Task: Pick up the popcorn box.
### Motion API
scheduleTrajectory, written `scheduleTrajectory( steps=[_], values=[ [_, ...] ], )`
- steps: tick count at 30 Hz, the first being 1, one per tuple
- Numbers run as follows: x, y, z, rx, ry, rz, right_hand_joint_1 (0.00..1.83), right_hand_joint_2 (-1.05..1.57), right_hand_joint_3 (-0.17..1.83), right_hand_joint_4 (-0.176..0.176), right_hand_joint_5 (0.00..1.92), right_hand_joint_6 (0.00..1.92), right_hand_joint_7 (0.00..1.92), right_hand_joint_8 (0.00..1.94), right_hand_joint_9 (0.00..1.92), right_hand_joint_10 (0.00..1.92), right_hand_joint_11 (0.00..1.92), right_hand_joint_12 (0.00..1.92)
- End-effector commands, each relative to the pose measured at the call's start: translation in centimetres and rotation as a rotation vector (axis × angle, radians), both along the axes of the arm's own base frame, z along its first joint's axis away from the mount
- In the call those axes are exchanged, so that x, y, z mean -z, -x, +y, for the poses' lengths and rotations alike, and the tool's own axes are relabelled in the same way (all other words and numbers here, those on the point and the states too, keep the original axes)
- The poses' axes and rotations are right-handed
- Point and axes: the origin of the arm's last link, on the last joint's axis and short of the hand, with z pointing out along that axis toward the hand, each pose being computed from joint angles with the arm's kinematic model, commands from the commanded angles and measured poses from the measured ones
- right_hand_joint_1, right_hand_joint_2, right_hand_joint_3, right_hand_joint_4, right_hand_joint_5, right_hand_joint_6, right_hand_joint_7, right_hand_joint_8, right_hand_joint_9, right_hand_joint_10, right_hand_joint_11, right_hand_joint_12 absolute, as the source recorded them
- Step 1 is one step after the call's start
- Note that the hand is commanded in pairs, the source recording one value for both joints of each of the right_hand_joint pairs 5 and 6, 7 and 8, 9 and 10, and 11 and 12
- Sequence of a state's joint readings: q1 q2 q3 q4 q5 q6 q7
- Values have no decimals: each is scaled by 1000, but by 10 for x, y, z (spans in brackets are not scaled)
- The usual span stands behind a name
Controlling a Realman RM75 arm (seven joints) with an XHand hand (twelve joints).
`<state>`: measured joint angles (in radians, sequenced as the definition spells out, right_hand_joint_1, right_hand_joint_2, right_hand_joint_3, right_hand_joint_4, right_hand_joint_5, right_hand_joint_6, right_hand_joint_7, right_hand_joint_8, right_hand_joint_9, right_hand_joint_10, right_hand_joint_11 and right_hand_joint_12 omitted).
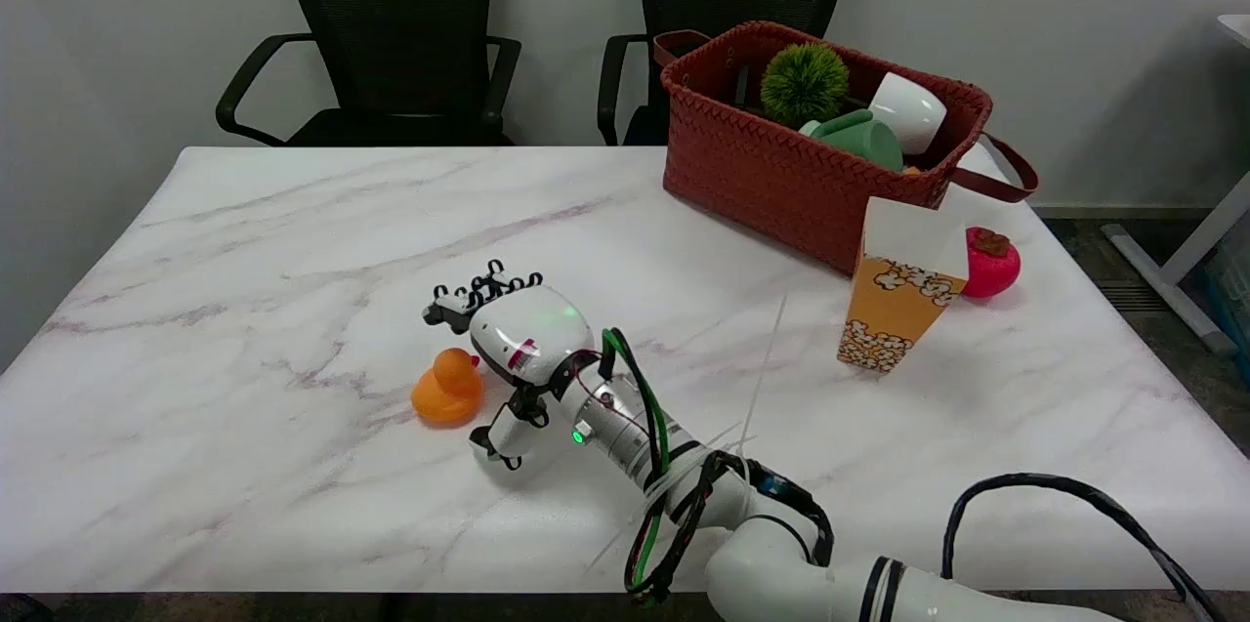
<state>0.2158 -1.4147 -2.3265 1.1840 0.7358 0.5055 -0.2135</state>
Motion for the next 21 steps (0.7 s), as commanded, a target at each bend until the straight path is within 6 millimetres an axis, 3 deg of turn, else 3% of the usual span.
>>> scheduleTrajectory(
  steps=[1,12,18,21],
  values=[
    [4,-1,2,0,-6,-6,1215,138,944,0,457,457,645,645,579,579,337,337],
    [4,-2,4,-5,4,-18,1223,145,914,0,449,449,643,643,582,582,339,339],
    [-7,-8,5,-25,53,-56,1224,146,893,0,440,440,635,635,568,568,341,341],
    [-16,-13,8,-52,96,-89,1176,160,845,0,283,283,552,552,508,508,385,385]
  ],
)
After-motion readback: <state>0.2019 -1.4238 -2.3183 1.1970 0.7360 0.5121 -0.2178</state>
